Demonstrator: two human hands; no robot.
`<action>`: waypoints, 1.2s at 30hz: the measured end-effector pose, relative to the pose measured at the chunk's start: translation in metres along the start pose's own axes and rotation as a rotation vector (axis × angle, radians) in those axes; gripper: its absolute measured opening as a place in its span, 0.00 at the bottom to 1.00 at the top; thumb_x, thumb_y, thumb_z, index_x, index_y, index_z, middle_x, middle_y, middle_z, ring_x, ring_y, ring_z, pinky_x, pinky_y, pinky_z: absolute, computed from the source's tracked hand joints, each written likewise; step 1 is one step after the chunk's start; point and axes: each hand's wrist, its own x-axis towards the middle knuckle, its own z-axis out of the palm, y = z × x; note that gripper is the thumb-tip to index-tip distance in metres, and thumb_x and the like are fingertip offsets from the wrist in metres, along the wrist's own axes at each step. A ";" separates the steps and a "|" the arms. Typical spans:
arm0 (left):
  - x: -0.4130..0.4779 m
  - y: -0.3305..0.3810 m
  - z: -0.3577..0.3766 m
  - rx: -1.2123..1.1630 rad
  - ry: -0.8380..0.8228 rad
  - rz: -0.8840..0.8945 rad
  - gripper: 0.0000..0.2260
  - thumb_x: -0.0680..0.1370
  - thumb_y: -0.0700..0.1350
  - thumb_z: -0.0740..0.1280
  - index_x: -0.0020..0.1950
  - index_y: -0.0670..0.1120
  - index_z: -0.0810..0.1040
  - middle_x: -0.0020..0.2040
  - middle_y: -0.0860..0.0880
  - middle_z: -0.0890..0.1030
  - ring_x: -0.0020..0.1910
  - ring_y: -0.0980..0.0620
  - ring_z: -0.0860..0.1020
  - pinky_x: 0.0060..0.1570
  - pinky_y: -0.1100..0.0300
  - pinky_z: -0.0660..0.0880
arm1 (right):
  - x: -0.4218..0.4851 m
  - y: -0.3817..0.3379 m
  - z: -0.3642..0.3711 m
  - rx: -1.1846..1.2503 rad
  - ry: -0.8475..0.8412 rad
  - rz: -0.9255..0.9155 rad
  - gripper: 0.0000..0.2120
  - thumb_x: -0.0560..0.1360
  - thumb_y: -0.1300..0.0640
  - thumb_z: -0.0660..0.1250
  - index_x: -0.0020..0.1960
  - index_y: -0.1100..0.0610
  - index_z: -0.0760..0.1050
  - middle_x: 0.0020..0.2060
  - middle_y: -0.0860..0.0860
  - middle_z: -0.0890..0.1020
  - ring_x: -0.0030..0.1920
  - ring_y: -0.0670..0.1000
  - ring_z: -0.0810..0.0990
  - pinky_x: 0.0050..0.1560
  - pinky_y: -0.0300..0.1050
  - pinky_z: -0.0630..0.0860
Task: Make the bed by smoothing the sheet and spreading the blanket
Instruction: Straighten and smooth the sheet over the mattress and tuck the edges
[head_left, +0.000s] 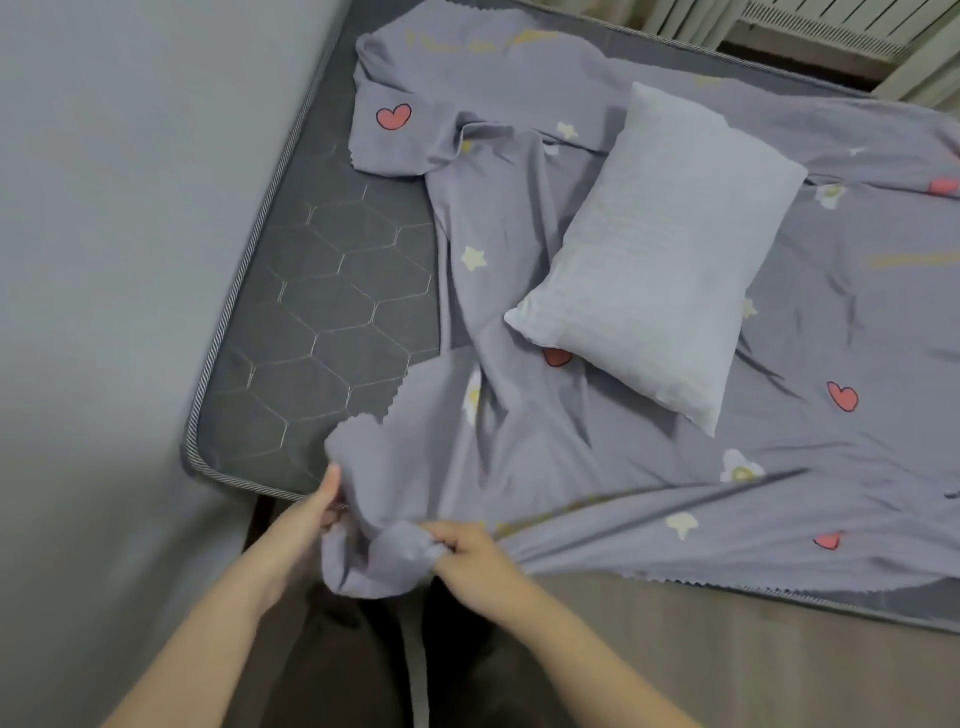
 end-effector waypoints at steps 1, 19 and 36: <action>0.010 0.002 0.007 -0.060 -0.052 -0.024 0.30 0.69 0.71 0.62 0.56 0.49 0.81 0.49 0.51 0.86 0.50 0.52 0.83 0.52 0.57 0.76 | -0.004 0.003 0.005 0.062 -0.041 0.007 0.14 0.77 0.67 0.61 0.59 0.60 0.80 0.52 0.52 0.82 0.52 0.42 0.79 0.60 0.37 0.74; 0.040 0.055 -0.073 -0.502 0.387 0.700 0.06 0.76 0.43 0.70 0.40 0.49 0.80 0.39 0.52 0.81 0.39 0.55 0.78 0.45 0.59 0.76 | 0.013 0.009 0.029 -0.015 0.202 -0.150 0.11 0.72 0.66 0.61 0.45 0.56 0.80 0.35 0.45 0.78 0.37 0.42 0.73 0.40 0.39 0.68; 0.096 -0.050 -0.188 -0.192 0.348 0.084 0.19 0.67 0.57 0.76 0.51 0.47 0.81 0.48 0.49 0.83 0.43 0.50 0.79 0.41 0.57 0.75 | 0.104 0.093 0.014 -0.705 0.515 0.093 0.39 0.68 0.56 0.74 0.75 0.48 0.61 0.67 0.55 0.63 0.65 0.57 0.69 0.58 0.51 0.73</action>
